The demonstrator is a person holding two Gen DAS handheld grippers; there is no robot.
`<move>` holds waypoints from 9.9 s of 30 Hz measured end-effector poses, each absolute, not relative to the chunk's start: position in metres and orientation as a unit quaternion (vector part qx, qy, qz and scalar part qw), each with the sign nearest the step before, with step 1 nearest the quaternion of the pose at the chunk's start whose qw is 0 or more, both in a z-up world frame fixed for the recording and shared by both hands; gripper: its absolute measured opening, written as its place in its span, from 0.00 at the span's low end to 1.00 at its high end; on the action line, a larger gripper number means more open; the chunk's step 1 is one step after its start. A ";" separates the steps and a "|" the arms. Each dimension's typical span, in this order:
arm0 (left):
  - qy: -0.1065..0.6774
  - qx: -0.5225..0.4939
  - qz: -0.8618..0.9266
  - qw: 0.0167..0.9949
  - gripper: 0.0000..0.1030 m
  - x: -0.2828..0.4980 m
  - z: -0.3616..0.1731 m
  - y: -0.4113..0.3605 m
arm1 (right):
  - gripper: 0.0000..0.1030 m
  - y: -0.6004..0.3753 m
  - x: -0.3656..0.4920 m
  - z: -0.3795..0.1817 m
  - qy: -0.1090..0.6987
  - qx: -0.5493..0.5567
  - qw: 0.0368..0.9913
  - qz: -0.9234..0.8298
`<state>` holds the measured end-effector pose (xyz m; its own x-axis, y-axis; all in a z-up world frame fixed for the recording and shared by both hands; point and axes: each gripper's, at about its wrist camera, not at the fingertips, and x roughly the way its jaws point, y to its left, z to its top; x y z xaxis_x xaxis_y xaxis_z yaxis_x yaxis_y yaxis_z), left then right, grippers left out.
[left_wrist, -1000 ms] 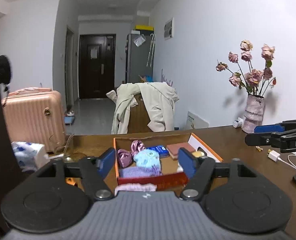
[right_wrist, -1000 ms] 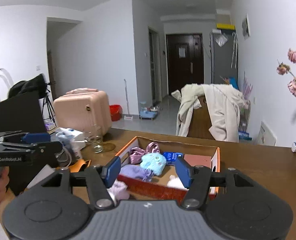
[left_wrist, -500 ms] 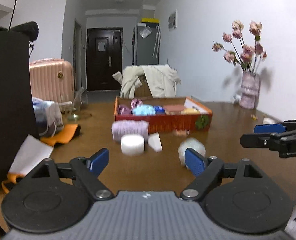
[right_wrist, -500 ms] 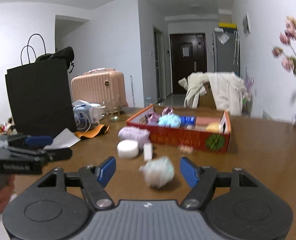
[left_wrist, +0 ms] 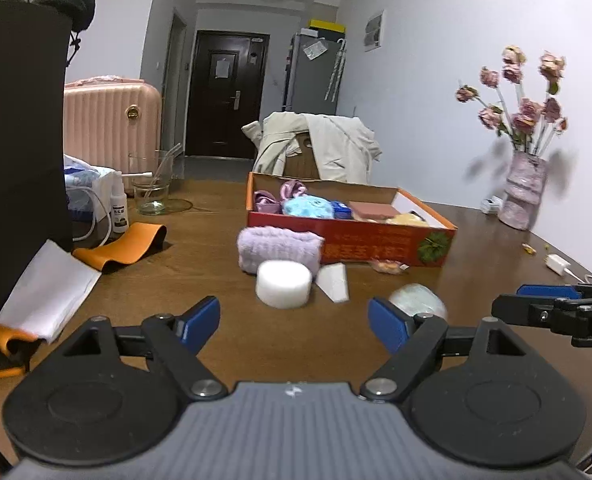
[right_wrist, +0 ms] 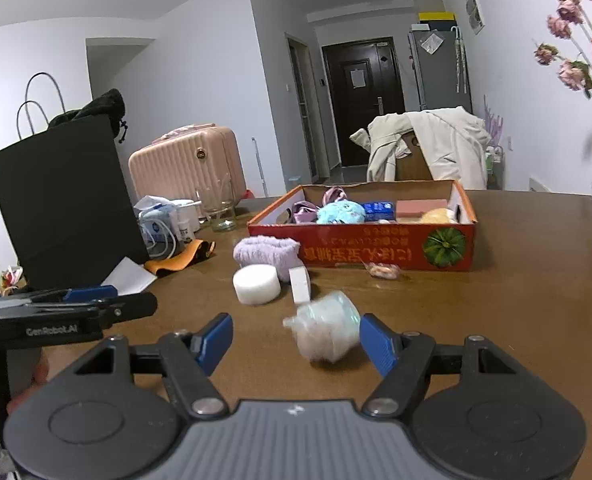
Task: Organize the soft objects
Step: 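Lower both tools onto the lavender knit towel and close both grippers, then lift the lavender towel with both grippers off the table, then carry the lavender towel into the cardboard box and open both grippers, then withdraw both tools from the box toward the white foam cylinder, then close the left gripper on the white foam cylinder while the right closes on the snack packet, then lift the foam cylinder with the left gripper while the right lifts the snack packet, then carry both held items into the cardboard box and open both grippers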
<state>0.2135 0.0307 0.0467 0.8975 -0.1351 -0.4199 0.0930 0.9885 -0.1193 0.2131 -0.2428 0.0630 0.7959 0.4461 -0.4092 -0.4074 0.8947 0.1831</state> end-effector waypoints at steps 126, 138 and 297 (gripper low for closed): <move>0.191 -0.024 -0.077 0.978 0.85 0.362 0.097 0.004 | 0.58 -0.298 0.372 0.118 0.207 0.020 0.958 0.196; 0.201 -0.015 -0.068 0.977 0.92 0.242 0.063 0.010 | 0.61 -0.286 0.237 0.062 0.232 0.026 0.957 0.170; 0.317 0.023 -0.068 0.946 0.91 0.528 0.116 0.022 | 0.63 -0.240 0.532 0.118 0.317 0.075 0.925 0.198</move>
